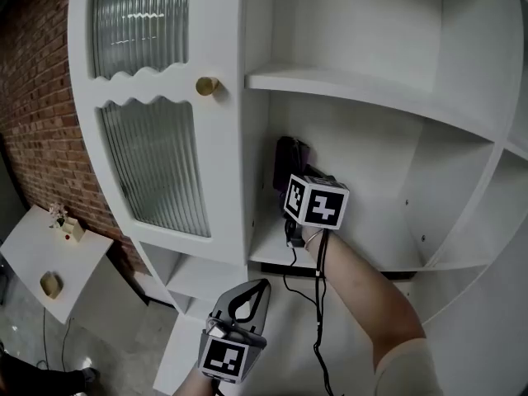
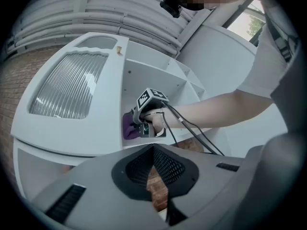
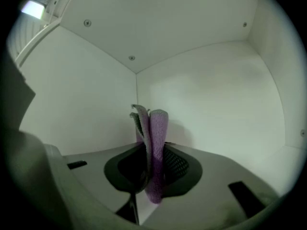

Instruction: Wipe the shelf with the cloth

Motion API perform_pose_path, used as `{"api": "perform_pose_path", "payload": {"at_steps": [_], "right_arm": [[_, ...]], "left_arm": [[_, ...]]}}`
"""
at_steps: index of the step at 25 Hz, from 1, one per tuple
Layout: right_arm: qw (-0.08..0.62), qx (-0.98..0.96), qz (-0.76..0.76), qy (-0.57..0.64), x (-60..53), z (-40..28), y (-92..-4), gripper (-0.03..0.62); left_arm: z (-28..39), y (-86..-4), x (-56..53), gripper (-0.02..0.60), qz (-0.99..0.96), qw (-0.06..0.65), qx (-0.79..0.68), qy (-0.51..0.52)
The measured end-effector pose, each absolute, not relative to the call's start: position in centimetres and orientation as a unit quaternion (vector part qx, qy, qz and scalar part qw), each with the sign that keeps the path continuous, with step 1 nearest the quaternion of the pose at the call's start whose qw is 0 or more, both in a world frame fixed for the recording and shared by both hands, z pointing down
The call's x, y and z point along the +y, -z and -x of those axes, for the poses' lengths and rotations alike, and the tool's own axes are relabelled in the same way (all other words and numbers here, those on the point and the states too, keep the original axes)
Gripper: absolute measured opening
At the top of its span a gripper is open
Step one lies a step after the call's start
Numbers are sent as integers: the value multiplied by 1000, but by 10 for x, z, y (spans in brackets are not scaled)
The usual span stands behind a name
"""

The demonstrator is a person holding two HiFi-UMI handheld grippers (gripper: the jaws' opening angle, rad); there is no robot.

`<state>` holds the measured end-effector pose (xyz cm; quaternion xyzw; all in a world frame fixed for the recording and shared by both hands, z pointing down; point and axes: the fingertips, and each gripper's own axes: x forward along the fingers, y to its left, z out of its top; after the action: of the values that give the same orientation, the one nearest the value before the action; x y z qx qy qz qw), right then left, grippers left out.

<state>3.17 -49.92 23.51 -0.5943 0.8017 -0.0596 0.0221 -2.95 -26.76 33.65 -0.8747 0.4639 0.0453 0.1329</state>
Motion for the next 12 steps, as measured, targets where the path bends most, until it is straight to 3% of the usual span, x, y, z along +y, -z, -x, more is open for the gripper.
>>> {"api": "perform_pose_path", "payload": {"at_steps": [12], "right_arm": [[-5,788,610,84,-535,-34,-252,82]], "left_arm": [[44,-339,-273,14,877,127,462,-43]]}}
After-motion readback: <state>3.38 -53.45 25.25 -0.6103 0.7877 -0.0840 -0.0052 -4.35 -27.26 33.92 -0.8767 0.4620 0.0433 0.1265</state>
